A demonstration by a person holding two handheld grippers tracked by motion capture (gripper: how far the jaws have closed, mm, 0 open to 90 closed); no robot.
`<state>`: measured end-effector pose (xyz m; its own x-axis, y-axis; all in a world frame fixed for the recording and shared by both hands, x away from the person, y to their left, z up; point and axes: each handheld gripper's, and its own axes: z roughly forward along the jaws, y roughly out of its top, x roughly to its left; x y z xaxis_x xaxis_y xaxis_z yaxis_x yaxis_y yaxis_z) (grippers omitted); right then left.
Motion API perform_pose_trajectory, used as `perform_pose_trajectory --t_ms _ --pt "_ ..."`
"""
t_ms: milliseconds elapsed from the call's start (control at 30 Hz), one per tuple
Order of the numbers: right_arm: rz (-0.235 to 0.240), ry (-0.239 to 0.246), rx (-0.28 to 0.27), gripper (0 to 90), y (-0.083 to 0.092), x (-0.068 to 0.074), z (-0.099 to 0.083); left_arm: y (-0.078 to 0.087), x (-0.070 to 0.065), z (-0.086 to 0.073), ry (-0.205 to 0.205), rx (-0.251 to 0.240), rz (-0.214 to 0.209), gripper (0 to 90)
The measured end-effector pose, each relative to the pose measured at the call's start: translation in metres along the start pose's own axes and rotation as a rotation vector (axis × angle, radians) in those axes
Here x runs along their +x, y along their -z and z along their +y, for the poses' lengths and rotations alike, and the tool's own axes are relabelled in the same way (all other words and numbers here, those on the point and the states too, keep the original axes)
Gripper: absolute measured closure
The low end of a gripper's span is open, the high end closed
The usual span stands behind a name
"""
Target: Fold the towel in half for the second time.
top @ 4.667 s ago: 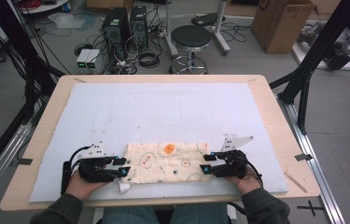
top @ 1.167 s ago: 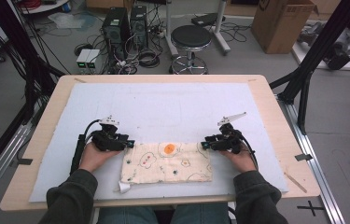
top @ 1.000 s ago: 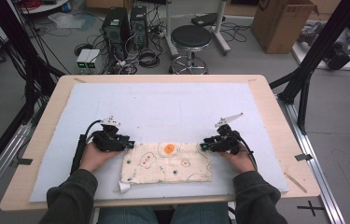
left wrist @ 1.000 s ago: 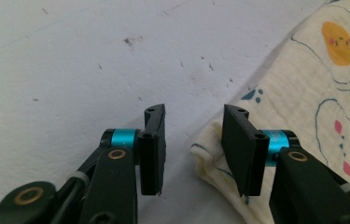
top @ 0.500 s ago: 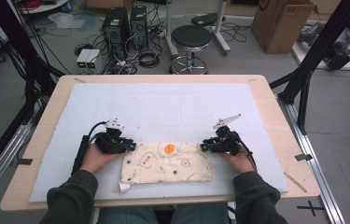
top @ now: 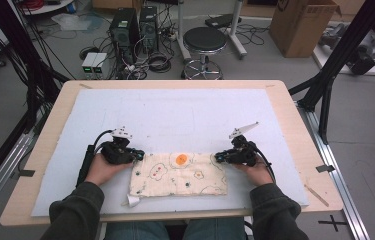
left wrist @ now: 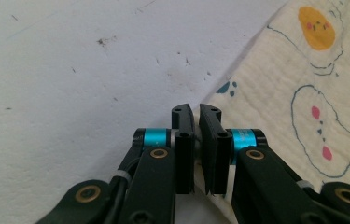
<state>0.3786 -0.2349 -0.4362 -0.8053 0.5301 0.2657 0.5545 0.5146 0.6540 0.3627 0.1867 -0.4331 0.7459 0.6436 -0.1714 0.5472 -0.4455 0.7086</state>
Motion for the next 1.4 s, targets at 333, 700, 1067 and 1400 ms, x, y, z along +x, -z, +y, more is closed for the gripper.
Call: perform_pose_trajectory --t_ms 333,700,1067,1400 --pt "0.008 0.003 -0.018 83.4 0.007 -0.002 0.002 0.008 0.005 0.003 0.01 -0.037 0.004 84.9" --pt "-0.004 -0.005 -0.019 83.4 0.008 -0.006 0.008 0.011 0.011 0.004 0.046 -0.085 0.022 85.1" --pt "-0.024 -0.011 -0.029 83.4 0.01 -0.014 0.026 0.011 0.022 0.011 0.088 -0.123 0.038 85.1" --pt "-0.045 -0.027 -0.029 83.5 0.011 -0.027 0.044 0.007 0.032 0.024 0.113 -0.149 0.067 85.1"
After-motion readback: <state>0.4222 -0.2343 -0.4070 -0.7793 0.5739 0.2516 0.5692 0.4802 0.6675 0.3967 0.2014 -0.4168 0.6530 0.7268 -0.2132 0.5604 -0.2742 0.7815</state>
